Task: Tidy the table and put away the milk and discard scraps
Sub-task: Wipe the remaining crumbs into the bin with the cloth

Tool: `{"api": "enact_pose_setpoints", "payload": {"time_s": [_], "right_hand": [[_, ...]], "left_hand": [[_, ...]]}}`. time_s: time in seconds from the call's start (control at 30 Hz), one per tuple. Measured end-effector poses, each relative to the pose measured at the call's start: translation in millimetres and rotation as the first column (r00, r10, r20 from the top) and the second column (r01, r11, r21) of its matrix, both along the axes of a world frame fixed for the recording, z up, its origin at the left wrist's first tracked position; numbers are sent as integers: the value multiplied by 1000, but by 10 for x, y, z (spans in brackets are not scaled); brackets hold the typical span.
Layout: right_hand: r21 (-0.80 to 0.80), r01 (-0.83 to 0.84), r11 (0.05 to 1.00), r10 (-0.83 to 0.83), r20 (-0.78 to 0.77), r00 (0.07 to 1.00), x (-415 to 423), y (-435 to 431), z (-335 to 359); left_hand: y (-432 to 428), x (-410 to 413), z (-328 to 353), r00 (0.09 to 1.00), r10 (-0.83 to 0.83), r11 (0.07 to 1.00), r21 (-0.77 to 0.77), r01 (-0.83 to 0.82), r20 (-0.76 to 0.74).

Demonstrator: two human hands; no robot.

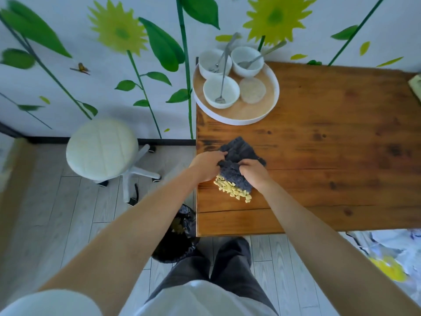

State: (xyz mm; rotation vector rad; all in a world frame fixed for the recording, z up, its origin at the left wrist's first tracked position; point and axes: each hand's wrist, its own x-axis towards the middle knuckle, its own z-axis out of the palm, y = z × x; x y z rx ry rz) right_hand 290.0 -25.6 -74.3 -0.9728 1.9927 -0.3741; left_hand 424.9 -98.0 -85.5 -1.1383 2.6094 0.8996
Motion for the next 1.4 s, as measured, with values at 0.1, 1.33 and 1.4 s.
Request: {"api": "enact_pose_setpoints", "payload": {"time_s": [0.1,1.33,1.4], "right_hand": [[-77,-15,997,12,-41,999,-22,25,74],[393,711,584,-802,415,430,-1024,909,-114],[401,709,579,-809,390,440,-813,819,-119]], "left_hand": [[8,-6,43,999,35,999,11,-35,-1],[426,-1661,177,937,-326,945,86,317,127],[383,-1455,149,948,-297,954,81,289,111]]}}
